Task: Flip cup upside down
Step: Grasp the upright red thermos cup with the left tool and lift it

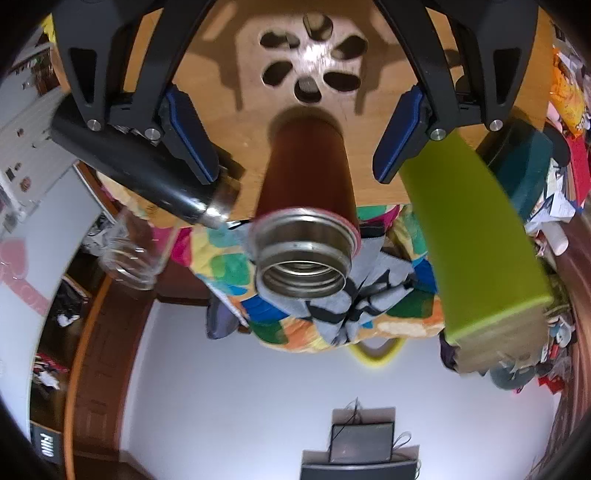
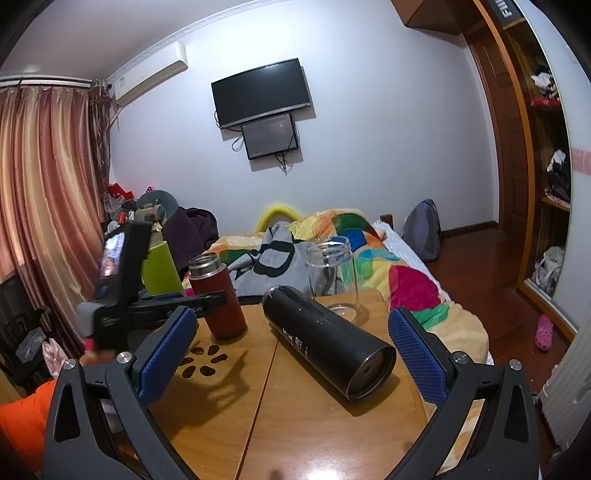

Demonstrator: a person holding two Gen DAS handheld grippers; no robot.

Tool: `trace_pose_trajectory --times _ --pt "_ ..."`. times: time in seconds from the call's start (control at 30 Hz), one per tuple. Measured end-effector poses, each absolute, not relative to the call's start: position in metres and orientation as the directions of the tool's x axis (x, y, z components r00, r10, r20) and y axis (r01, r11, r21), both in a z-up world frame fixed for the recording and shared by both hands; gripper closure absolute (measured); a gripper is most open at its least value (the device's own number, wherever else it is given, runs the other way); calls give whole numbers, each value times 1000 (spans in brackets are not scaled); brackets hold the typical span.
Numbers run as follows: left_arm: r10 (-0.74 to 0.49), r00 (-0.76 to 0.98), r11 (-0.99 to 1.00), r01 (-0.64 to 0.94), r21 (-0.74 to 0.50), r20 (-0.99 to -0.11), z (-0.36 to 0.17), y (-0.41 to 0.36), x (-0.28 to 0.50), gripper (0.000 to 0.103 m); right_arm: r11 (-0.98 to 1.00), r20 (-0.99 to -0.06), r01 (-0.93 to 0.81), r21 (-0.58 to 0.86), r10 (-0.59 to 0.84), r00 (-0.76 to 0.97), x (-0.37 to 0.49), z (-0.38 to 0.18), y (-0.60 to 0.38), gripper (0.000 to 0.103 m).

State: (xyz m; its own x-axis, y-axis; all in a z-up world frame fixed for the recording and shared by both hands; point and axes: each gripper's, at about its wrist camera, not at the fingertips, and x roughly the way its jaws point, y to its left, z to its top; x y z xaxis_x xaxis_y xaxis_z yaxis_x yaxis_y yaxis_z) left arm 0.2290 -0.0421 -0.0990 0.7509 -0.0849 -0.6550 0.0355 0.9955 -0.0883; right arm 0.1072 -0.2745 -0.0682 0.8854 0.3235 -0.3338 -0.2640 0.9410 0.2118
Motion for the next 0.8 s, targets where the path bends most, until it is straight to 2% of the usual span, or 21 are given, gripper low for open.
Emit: trace_pose_trajectory --times 0.07,0.13,0.2,0.53,0.8 --pt "-46 749 999 15 -52 -662 -105 -44 236 23 940 -338 -264 217 326 883 107 -69 -276 0" --pt "-31 744 999 14 -31 -668 -108 -47 243 35 941 -340 -263 213 324 883 106 -69 -275 0" --pt "-26 737 1000 12 -25 -675 -110 -47 248 42 944 -344 -260 204 317 884 107 -69 -273 0" --pt "-104 710 994 98 -48 -696 -107 -39 232 42 949 -358 -259 181 309 881 110 -69 -268 0" --pt "-188 669 972 234 -37 -719 -96 -38 176 42 953 -386 -267 142 302 872 107 -77 -257 0"
